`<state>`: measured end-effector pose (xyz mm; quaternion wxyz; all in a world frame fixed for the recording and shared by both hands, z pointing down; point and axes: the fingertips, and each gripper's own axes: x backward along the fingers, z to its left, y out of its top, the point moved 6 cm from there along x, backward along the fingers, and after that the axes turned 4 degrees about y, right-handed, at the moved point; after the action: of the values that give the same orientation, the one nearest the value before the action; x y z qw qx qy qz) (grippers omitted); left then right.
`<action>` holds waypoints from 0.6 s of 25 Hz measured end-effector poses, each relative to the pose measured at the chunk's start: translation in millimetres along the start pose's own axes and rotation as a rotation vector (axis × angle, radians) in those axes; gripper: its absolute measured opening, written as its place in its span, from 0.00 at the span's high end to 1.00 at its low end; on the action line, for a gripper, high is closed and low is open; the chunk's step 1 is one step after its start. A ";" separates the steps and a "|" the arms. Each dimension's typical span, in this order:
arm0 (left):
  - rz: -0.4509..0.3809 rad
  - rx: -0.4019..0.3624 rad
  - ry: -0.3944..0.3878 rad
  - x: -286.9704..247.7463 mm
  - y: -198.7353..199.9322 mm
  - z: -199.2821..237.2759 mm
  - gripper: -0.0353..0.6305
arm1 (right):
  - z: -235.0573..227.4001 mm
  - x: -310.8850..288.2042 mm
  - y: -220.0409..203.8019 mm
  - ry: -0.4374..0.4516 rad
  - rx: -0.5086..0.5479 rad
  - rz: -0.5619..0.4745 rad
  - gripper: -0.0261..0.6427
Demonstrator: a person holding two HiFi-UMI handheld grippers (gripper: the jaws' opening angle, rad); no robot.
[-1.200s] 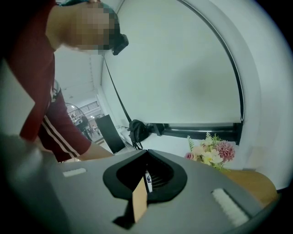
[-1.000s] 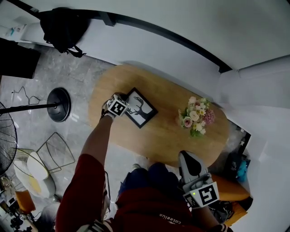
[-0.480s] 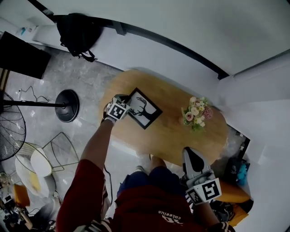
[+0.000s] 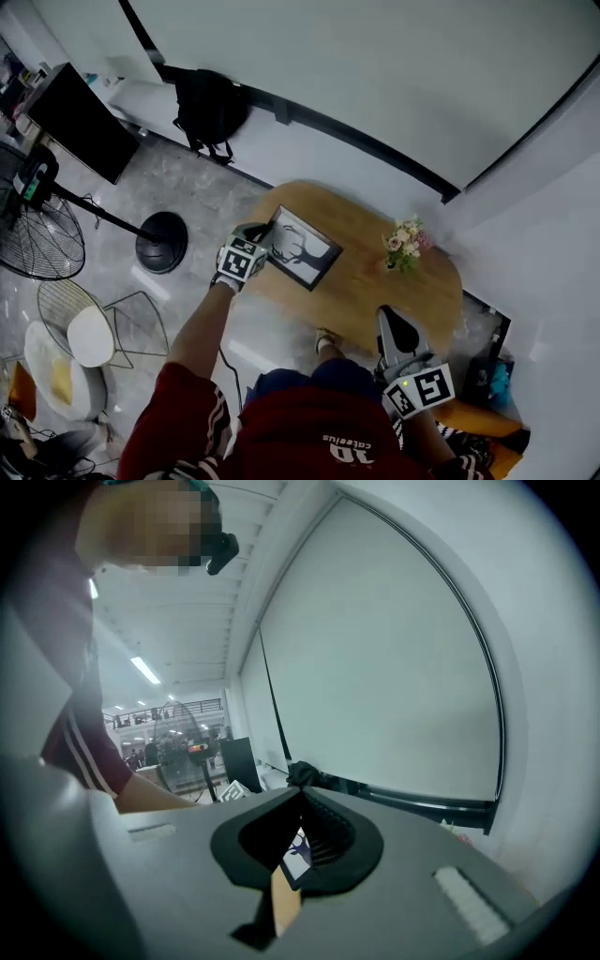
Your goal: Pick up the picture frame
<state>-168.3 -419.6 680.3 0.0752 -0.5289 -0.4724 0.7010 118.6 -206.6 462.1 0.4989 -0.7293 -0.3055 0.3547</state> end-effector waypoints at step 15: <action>-0.449 0.236 0.052 331.8 -1.5 -71.4 0.84 | 161.0 125.5 43.8 0.046 0.135 -0.158 0.96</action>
<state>-253.3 -176.3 459.3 0.3026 -0.4161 -0.4908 0.7031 60.7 -37.8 353.7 0.5803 -0.6757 -0.3258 0.3172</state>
